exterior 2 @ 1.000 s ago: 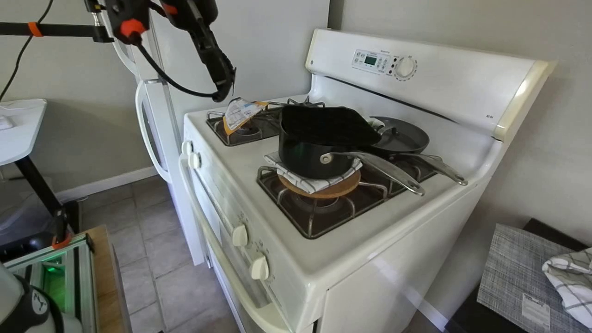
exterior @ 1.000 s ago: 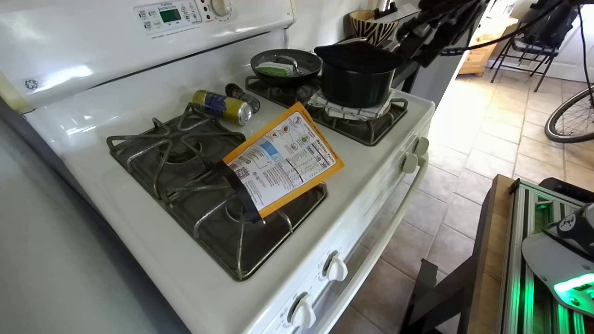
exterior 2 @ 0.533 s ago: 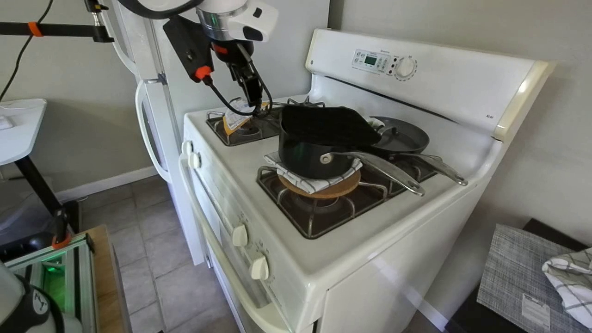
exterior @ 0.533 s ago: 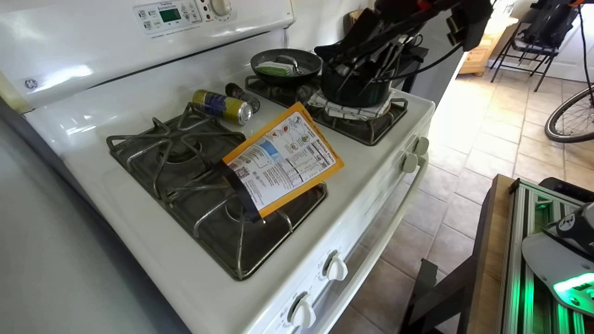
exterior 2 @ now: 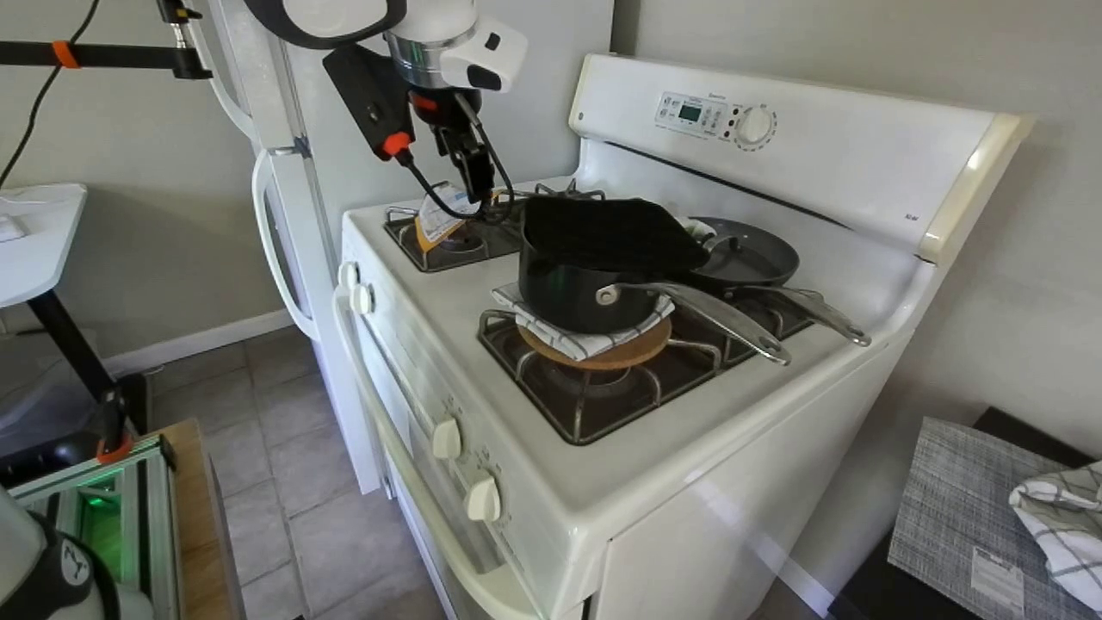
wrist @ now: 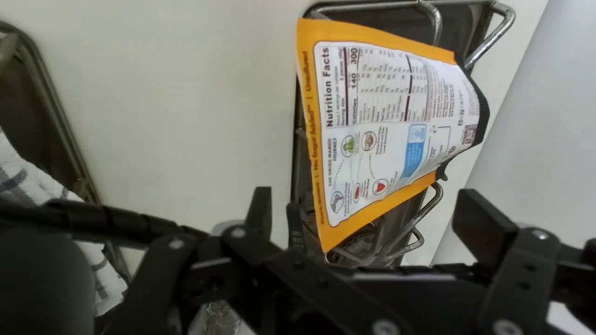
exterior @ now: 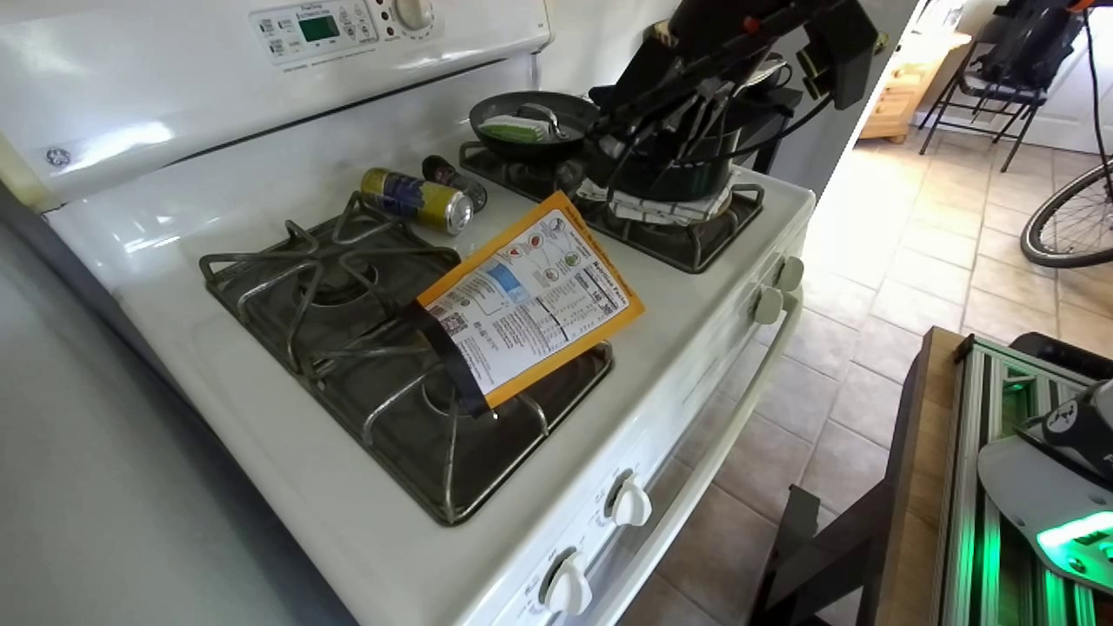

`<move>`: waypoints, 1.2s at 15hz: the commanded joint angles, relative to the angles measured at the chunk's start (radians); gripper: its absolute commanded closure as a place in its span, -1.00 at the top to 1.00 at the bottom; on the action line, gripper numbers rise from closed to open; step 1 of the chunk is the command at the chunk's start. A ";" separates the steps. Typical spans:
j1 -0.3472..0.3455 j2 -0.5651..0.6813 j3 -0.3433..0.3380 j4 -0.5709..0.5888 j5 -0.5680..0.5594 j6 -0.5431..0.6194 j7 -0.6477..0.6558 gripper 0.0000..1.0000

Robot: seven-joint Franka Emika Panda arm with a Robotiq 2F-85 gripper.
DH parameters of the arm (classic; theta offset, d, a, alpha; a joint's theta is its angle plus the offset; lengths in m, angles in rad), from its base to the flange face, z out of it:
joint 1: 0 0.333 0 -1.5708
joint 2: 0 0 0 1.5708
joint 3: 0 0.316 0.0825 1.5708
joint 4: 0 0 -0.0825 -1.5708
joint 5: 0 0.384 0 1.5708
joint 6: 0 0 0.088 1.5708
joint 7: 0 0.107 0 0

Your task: Move the yellow packet to the right

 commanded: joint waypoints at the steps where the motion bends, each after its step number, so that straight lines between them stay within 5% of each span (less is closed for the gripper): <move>1: 0.025 0.089 -0.005 0.023 0.134 0.061 -0.110 1.00; 12: -0.013 0.299 0.073 0.140 0.566 -0.005 -0.516 1.00; 15: -0.037 0.319 0.094 0.175 0.626 -0.079 -0.549 1.00; 18: -0.053 0.312 0.111 0.174 0.564 -0.040 -0.446 1.00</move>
